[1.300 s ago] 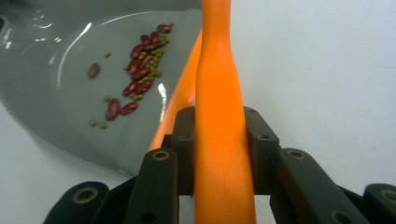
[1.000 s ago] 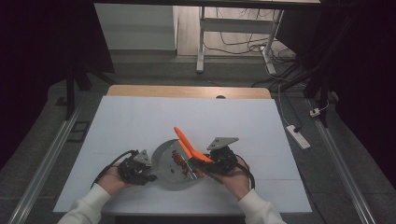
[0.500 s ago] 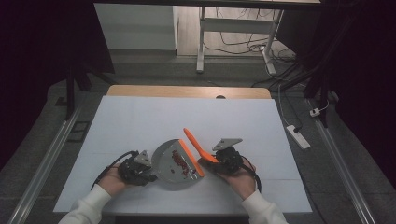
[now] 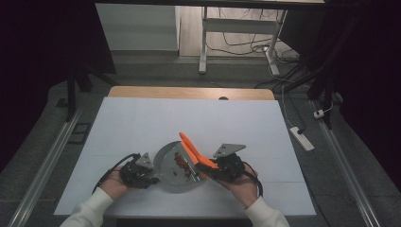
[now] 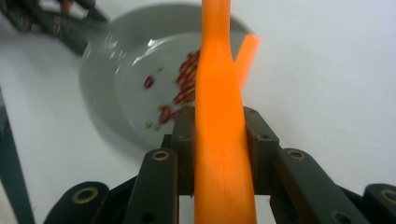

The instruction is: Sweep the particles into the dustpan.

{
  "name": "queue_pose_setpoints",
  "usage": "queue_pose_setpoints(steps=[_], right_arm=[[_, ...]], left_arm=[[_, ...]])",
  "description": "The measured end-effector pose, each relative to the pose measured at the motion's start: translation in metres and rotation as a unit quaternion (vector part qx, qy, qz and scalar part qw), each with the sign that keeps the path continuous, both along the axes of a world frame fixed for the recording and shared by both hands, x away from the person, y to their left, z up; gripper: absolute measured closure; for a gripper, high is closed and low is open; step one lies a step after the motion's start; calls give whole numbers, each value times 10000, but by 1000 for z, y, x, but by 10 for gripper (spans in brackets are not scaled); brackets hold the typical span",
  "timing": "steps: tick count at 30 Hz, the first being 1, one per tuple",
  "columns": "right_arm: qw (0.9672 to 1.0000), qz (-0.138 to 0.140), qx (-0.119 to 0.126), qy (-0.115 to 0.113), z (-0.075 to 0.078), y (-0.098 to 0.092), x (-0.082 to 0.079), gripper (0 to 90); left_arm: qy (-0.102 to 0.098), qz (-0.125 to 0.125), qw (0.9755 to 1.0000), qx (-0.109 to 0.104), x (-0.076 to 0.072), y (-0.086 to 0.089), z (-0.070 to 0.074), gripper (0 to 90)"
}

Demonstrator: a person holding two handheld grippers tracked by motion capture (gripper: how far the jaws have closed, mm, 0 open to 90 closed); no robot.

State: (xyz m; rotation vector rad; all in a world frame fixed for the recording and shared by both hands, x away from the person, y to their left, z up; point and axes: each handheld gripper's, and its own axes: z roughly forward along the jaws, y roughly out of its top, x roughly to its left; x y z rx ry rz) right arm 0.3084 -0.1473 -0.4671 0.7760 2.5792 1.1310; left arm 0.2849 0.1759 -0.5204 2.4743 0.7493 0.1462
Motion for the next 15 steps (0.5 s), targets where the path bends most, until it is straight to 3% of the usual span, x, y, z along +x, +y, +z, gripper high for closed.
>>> queue_pose_setpoints(steps=[8, 15], right_arm=[[9973, -638, 329, -151, 6, -34, 17, 699], [9956, -844, 368, -156, 5, -48, 24, 699]], left_arm=[[-195, 26, 9998, -66, -3, 0, -1, 624], [-265, 83, 9995, -155, -4, 1, -1, 624]])
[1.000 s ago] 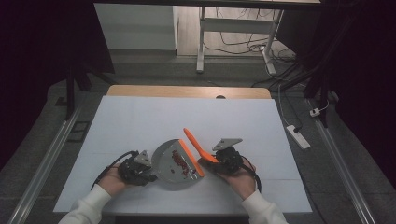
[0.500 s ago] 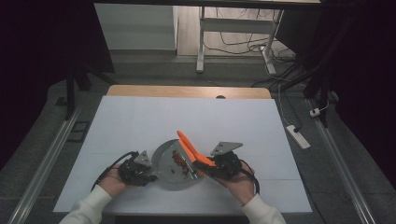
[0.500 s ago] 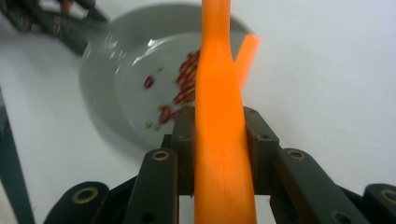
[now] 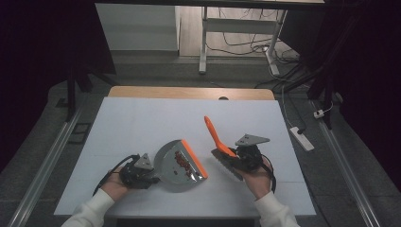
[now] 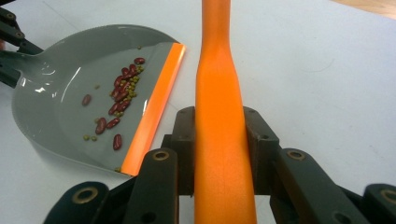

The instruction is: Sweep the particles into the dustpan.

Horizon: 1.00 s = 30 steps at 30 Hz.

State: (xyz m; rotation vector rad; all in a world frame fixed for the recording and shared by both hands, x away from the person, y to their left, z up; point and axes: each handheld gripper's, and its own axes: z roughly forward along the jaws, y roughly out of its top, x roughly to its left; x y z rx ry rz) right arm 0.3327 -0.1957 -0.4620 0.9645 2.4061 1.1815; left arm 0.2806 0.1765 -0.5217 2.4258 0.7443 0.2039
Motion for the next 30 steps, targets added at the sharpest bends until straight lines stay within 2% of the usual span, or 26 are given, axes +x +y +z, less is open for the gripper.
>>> queue_pose_setpoints(steps=[8, 12, 15, 23, 30], right_arm=[[9997, 84, 141, -170, 7, -7, -1, 699], [9993, 51, 247, -275, 15, -13, -2, 699], [9991, 64, 291, -306, 18, -18, -1, 699], [9993, 1, 295, -241, 16, -31, 2, 699], [9994, 39, 279, -211, 15, -39, 2, 699]], left_arm=[[-141, 250, 9992, -274, -4, 8, 5, 623], [-175, 528, 9971, -515, -9, 17, 10, 623], [-222, 756, 9955, -533, -13, 22, 12, 623], [-192, 1372, 9876, -742, -17, 35, 14, 623], [-116, 1713, 9819, -795, -17, 40, 13, 623]])
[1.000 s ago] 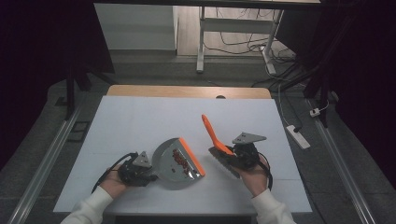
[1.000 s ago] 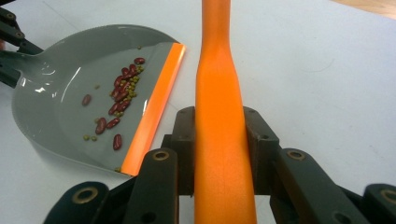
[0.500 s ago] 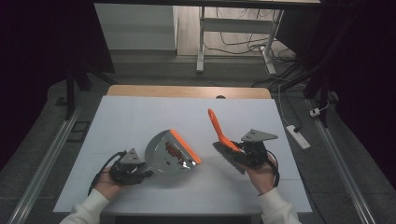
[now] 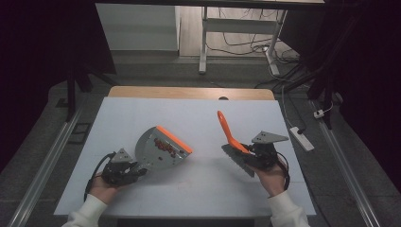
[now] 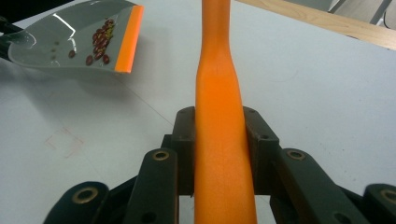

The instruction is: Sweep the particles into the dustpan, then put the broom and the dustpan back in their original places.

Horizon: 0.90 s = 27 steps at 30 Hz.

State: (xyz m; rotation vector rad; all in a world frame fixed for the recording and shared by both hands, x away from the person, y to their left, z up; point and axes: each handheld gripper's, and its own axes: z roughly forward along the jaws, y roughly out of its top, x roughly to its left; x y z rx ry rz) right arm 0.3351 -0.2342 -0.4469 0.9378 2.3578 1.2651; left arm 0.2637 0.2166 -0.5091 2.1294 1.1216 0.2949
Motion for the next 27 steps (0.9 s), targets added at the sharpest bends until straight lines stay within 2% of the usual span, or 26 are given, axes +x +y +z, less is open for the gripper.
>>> queue_pose_setpoints(steps=[9, 16, 25, 27], right_arm=[[9997, 178, 123, 131, -1, -6, 3, 699], [9992, 318, 141, 211, 0, -8, 1, 699], [9987, 403, 37, 317, -4, -10, 1, 699], [9982, 418, 121, 423, -5, -10, 1, 699]], left_arm=[[34, 473, 9989, -29, -6, 4, -3, 623], [73, 931, 9956, -122, -9, 10, -4, 622], [85, 1098, 9938, -152, -10, 15, -4, 622], [94, 1135, 9934, -166, -10, 16, -4, 622]])
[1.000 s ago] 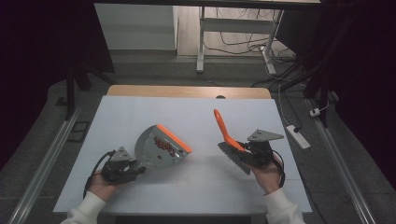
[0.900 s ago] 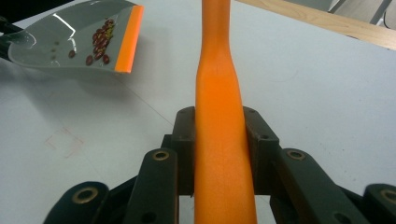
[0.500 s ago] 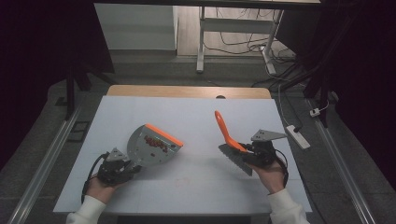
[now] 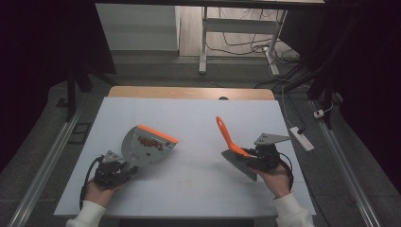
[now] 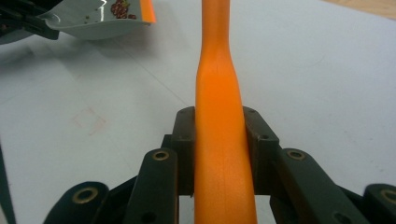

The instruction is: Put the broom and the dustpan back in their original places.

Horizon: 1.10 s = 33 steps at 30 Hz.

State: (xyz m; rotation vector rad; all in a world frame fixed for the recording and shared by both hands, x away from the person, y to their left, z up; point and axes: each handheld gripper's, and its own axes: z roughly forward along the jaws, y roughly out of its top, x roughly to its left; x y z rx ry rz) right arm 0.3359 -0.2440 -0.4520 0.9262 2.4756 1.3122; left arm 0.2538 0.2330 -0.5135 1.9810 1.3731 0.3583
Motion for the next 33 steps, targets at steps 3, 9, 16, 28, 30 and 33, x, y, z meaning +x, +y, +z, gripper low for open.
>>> queue_pose_setpoints(steps=[3, 9, 16, 28, 30, 33], right_arm=[[9999, 32, 109, 114, 1, 0, -1, 699], [9998, 95, 74, 187, -2, 1, -1, 699], [9994, 20, -62, 354, -14, -3, -4, 699], [9982, -191, -54, 569, -24, -13, -2, 699], [9975, -238, -44, 659, -25, -15, -2, 699], [9970, -221, -51, 735, -28, -15, -2, 699]], left_arm=[[-11, 57, 10000, -6, 0, 1, 0, 622], [-8, 178, 9998, 36, 2, 2, 0, 622], [-29, 288, 9996, 35, 4, 4, 0, 622], [31, 791, 9968, 85, 0, 6, -5, 622], [60, 872, 9961, 110, 0, 5, -6, 622], [93, 981, 9950, 170, 1, 5, -8, 622]])
